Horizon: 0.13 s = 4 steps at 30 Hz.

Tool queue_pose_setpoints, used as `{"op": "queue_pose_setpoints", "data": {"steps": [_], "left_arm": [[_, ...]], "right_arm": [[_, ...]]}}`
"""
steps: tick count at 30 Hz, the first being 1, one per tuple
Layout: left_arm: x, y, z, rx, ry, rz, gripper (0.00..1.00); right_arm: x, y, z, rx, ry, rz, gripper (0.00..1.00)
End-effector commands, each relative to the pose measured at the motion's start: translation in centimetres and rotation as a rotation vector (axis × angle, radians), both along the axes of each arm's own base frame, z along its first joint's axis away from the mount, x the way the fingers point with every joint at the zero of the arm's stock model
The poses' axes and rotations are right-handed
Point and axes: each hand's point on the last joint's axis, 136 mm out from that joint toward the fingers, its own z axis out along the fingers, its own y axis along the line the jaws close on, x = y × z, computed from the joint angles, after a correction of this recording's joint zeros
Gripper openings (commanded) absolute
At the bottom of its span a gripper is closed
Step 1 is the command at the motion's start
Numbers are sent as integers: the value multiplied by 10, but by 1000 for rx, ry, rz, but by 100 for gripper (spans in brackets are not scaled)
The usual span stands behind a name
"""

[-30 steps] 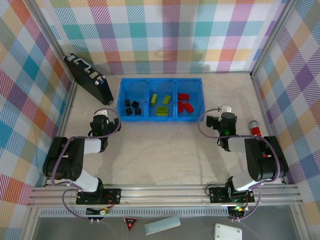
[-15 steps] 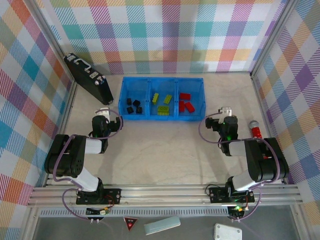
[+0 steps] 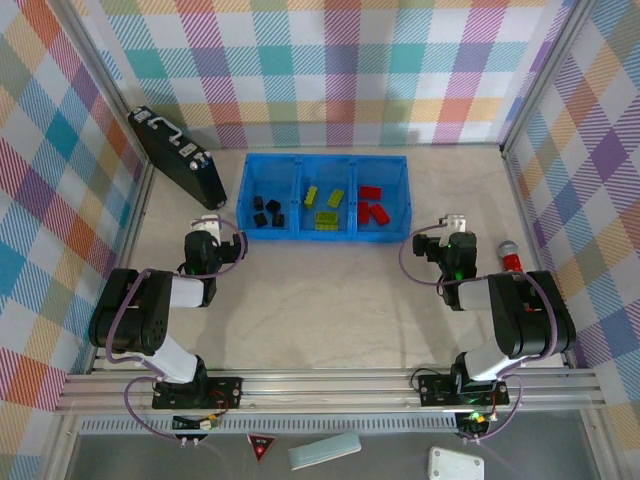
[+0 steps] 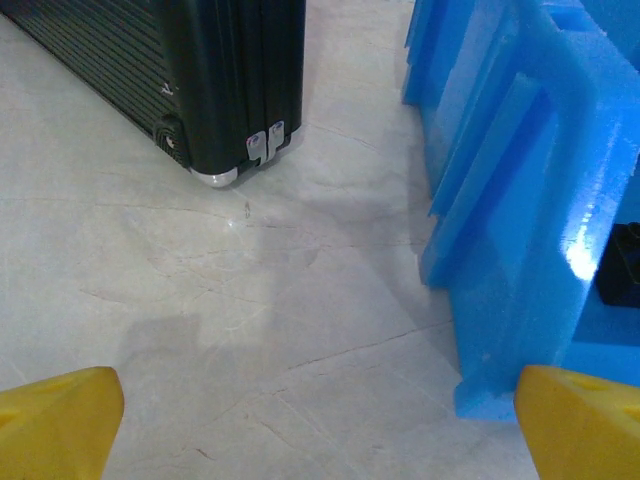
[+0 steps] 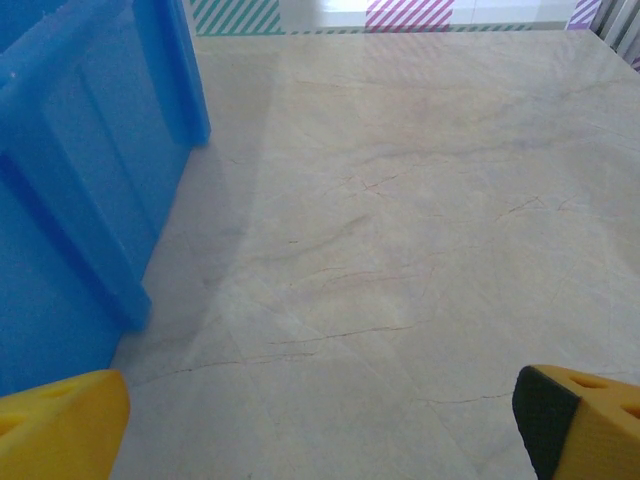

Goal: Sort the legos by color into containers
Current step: Reset both arms

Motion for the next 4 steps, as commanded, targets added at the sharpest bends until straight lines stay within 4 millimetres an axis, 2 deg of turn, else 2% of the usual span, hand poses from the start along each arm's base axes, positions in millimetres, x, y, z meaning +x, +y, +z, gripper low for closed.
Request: {"op": "queue_pose_setpoints", "data": {"steps": [1, 4], "left_arm": [[2, -2, 6, 3, -32, -18, 100], [2, -2, 6, 3, -32, -19, 100]], "right_arm": [[8, -2, 11, 16, -36, -13, 99], [7, -3, 12, 15, -45, -16, 99]]}}
